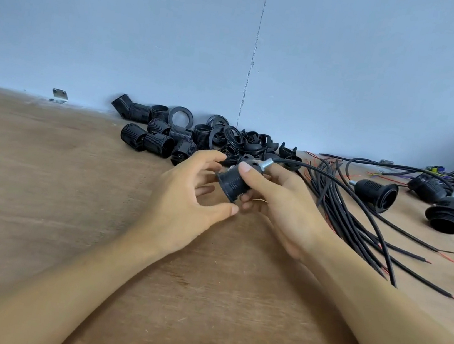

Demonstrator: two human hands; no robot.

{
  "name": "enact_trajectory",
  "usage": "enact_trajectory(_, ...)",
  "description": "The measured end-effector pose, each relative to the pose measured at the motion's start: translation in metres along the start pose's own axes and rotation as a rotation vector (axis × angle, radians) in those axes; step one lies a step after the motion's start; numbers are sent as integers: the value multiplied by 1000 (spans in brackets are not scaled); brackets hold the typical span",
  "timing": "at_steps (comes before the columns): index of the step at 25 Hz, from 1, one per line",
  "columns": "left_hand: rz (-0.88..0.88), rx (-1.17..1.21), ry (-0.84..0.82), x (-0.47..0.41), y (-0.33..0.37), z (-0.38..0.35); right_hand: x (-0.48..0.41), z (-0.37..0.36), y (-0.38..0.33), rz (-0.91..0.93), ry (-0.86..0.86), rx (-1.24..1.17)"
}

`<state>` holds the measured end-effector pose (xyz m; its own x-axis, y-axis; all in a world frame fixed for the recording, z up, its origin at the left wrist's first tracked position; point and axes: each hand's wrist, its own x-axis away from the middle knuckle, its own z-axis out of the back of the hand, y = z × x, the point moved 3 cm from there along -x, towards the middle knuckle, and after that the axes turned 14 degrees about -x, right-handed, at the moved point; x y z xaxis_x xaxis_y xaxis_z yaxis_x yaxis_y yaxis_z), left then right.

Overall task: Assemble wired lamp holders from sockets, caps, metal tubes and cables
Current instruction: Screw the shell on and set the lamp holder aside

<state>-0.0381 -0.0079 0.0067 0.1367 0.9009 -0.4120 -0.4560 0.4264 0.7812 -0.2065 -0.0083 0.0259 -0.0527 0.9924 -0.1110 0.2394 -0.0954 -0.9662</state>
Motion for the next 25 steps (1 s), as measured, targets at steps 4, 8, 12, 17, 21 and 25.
enact_trajectory(4,18,-134,-64,-1,-4,-4,-9,9,-7,52,90,135)
enact_trajectory(8,14,-203,-27,-1,-4,-4,-24,25,-30,23,132,205)
enact_trajectory(12,-13,-256,-30,-2,-3,-6,-37,51,-66,75,290,612)
enact_trajectory(17,-40,-347,-39,-2,2,-6,-46,65,-74,-8,325,1025)
enact_trajectory(21,-39,-355,-73,-1,2,-6,-50,89,-75,-175,390,1129)
enact_trajectory(25,-57,-375,-83,0,1,-7,-40,124,-74,-191,536,1114)
